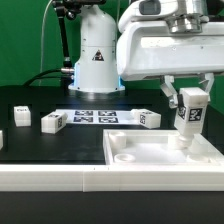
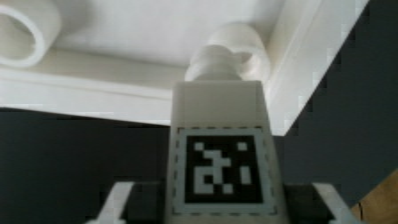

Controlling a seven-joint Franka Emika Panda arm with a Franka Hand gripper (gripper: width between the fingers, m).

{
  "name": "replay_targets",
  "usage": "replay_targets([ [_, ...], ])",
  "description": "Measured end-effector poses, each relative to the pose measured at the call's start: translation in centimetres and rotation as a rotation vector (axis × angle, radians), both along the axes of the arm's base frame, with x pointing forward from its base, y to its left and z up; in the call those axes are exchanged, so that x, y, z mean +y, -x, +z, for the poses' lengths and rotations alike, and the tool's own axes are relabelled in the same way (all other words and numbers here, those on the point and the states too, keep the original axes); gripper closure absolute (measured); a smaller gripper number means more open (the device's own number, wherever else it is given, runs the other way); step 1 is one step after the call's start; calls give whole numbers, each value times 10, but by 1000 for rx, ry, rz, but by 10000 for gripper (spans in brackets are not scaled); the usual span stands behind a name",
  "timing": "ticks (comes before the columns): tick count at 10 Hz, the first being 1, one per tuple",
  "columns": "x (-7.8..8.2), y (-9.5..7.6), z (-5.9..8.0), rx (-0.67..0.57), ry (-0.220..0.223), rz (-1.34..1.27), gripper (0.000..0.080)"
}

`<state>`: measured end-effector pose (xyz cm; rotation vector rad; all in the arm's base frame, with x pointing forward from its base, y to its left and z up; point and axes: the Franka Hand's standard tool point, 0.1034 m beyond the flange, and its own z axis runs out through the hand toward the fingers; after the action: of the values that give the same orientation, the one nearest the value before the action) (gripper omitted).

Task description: Assemble one leg

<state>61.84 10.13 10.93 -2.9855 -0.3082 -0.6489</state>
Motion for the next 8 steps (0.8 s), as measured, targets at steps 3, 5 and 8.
replay_targets([
  [3, 4, -2, -12, 10, -2, 3, 509],
  [5, 11, -2, -17, 8, -3, 8, 509],
  [8, 18, -2, -24, 5, -3, 18, 509],
])
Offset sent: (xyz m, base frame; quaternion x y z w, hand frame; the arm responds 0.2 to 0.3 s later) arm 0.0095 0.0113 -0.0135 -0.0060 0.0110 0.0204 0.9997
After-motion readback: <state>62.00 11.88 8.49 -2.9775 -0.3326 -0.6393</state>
